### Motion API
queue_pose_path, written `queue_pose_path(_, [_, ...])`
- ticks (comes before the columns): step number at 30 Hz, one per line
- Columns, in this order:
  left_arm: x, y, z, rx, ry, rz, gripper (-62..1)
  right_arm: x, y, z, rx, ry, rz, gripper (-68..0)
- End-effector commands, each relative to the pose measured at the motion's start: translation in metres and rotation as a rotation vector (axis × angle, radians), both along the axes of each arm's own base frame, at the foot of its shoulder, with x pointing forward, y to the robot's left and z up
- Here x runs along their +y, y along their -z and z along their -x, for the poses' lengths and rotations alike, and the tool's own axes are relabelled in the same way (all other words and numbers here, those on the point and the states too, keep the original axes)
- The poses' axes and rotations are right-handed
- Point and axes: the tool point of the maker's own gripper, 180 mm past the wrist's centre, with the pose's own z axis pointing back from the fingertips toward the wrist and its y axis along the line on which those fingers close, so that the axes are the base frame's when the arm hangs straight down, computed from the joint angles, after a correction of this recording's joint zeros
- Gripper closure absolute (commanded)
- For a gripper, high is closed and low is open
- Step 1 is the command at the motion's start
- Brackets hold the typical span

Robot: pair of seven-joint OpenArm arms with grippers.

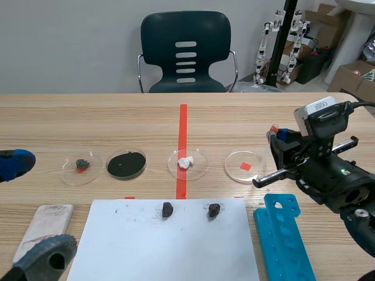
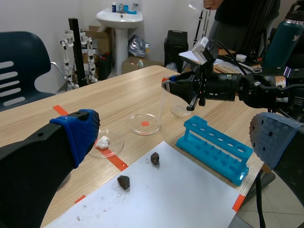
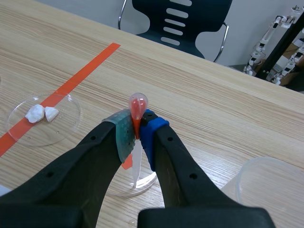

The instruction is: Draw acid from the petri dish

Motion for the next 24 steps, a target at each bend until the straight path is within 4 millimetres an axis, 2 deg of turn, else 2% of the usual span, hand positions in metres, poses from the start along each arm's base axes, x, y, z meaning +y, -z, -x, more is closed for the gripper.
queue_pose_path(1, [-0.0009,-0.0065,-0.0004,-0.015,-0.005,0.029,-62.3,-0.0004,-0.0096,-0.0058,-0.032,0.001,-0.009,-3.7])
queue_pose_path(24, [-0.0009,-0.0065,-0.0004,-0.015,-0.005,0.029,-62.3,-0.0004,-0.0096,-0.0059,-0.032,0.001,-0.010,-5.5])
